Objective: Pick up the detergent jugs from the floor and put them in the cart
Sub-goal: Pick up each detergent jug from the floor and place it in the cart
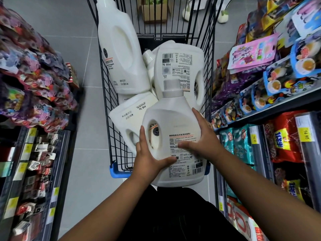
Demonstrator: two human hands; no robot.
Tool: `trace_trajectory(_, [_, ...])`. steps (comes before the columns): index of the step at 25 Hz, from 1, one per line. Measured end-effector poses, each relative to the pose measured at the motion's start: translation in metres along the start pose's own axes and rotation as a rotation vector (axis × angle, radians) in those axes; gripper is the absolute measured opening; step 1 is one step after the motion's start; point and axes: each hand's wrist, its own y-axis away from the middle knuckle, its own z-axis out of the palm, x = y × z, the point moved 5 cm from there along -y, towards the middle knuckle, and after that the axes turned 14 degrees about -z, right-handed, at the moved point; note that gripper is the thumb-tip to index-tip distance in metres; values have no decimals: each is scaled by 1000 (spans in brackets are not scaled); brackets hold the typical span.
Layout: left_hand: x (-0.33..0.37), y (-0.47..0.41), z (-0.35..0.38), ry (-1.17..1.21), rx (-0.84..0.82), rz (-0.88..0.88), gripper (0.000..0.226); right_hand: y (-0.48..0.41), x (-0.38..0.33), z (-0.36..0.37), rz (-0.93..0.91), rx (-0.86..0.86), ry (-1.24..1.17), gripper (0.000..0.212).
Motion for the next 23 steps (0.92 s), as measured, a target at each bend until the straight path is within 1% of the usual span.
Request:
trace_trajectory(3, [-2,-1,1,28,5,-12,145,0,0,1,-2,8,-9,117])
trace_trajectory(6, [-3,-1,1,7,3,-7,146,3,2,1,-6,10,-7,118])
trace_trajectory(15, [-3,4,1,3,22,40,142,20,6,2,29,76,1,117])
trace_trajectory(19, [1,7,-3,-46,21,96,137,27,7,5,34,99,-21,117])
trace_trajectory(23, [9,6,-18,-97,20,147,135,38,2,8,45,169,-38,114])
